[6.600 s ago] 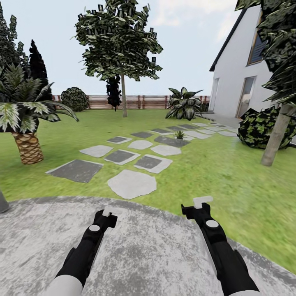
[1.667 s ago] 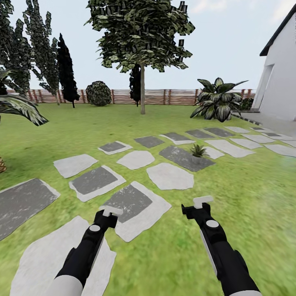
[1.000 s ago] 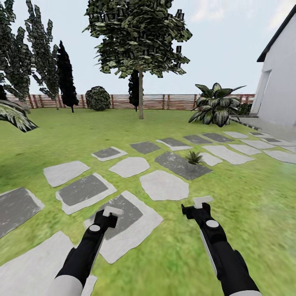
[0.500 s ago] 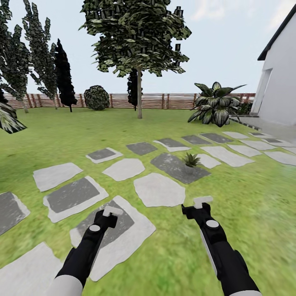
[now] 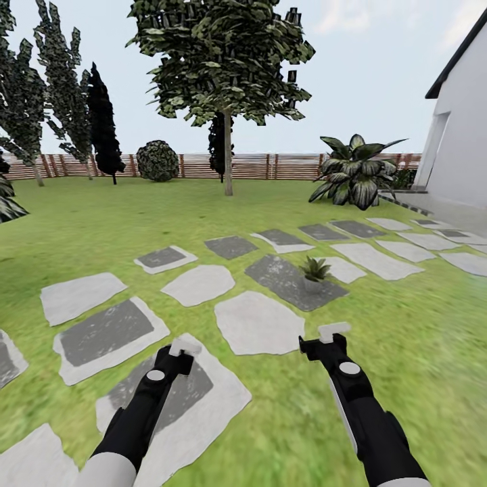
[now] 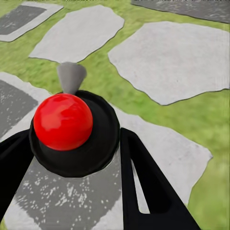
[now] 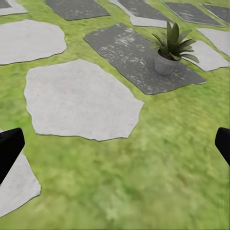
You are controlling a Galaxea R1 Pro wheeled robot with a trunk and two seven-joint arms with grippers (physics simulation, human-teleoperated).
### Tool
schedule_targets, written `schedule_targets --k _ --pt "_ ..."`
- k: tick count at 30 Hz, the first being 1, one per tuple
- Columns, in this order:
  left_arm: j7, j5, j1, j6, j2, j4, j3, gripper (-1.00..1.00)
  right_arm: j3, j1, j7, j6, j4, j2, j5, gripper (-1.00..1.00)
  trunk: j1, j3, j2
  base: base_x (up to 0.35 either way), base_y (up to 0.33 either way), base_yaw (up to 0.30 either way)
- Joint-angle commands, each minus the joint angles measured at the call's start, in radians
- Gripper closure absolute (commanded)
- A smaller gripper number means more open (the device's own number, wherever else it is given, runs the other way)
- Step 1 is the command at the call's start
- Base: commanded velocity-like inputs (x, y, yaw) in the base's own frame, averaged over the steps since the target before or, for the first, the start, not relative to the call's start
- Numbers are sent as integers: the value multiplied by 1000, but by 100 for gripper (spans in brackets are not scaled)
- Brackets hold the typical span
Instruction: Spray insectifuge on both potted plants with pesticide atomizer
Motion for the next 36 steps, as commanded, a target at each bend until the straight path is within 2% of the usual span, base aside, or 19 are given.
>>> schedule_targets --k 1,7,20,31,36 --pt "-9 -10 0 3 -1 -2 5 100 0 -1 3 6 -1 0 10 -100 0 -1 0 345 0 0" --pt "-9 -10 0 3 -1 -2 5 100 -1 -1 3 12 -3 0 10 -100 0 -1 0 346 0 -49" --pt "-9 -10 0 3 -1 -2 5 100 -1 -1 3 15 -3 1 10 -100 0 6 0 346 0 -203" --pt "-9 -10 0 3 -1 -2 5 100 -3 -1 4 15 -3 -1 10 -100 0 6 0 346 0 -13" --pt "-9 -10 0 3 -1 -2 4 100 -4 -1 3 16 -3 -1 10 -100 0 7 0 346 0 -163"
